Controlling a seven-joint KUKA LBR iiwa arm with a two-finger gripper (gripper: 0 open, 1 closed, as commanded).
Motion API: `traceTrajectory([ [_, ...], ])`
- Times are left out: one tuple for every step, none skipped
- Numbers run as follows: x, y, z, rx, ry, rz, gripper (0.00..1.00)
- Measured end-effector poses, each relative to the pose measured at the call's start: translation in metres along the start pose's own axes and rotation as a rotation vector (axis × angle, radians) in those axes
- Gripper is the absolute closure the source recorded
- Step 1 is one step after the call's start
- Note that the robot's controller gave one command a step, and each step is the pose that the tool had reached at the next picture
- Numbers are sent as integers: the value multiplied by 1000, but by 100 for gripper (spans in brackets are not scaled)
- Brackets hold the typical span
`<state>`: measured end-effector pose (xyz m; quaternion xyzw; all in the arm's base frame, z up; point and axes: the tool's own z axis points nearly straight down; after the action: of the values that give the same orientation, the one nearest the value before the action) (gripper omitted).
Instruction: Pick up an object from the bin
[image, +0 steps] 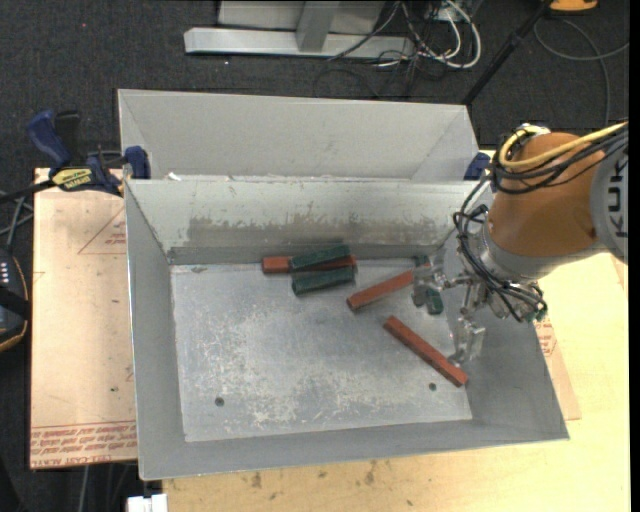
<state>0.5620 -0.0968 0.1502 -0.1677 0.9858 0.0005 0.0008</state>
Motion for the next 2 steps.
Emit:
traceTrajectory([
  [17, -25, 45, 3, -6, 61, 0],
  [24, -25, 69, -1, 6, 157, 0],
])
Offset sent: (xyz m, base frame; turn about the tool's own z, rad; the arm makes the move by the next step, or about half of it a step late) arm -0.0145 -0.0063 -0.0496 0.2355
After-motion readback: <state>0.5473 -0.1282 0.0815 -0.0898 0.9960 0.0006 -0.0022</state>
